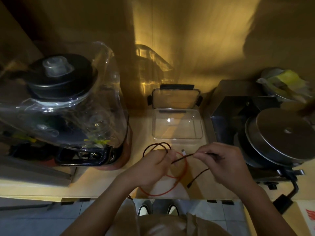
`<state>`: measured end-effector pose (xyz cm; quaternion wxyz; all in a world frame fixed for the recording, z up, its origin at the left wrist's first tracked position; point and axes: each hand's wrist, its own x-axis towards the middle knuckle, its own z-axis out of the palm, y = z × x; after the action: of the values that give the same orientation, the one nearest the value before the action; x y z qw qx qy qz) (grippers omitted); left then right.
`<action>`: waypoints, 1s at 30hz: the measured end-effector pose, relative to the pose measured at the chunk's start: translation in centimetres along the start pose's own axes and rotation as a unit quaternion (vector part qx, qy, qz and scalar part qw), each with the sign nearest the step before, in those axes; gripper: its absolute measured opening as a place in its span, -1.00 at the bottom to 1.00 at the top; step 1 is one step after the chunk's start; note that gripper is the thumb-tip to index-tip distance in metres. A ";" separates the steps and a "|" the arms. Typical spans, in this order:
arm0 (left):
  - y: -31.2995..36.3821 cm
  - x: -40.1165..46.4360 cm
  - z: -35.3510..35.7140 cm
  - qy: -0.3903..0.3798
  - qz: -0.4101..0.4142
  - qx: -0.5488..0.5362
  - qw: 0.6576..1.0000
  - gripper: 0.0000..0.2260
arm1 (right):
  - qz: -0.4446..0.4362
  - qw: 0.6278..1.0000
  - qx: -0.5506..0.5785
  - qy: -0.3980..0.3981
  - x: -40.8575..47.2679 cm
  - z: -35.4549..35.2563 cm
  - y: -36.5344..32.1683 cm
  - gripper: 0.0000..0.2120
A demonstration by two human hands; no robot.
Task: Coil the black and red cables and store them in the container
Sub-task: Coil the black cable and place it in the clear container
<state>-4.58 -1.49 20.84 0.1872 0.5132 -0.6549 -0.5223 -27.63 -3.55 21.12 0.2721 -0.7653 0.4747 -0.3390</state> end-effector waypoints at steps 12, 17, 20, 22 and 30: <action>-2.0 -0.5 -1.0 -0.038 -0.039 -0.379 0.924 -0.52 | -0.001 0.999 0.017 0.041 0.1 -0.3 0.4 -0.88; -3.3 -0.7 -2.9 -0.126 0.002 -0.668 0.734 -0.56 | 0.044 0.996 0.000 0.078 0.2 -0.9 0.8 -0.84; -3.6 -0.8 -3.4 -0.148 0.054 -0.749 0.644 -0.54 | 0.076 0.992 0.006 0.101 -0.1 -1.0 1.5 -0.82; -3.8 -0.7 -3.5 -0.151 0.073 -0.796 0.582 -0.53 | 0.098 0.987 0.031 0.125 -0.1 -1.1 2.0 -0.80; -3.5 -0.5 -3.5 -0.119 0.112 -0.833 0.528 -0.65 | 0.132 0.976 0.041 0.170 -0.2 -0.7 2.8 -0.79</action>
<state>0.00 -2.54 19.22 0.5069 -0.0208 0.0099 -0.8617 -29.75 -4.55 19.44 0.2612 -0.6155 0.5961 -0.4445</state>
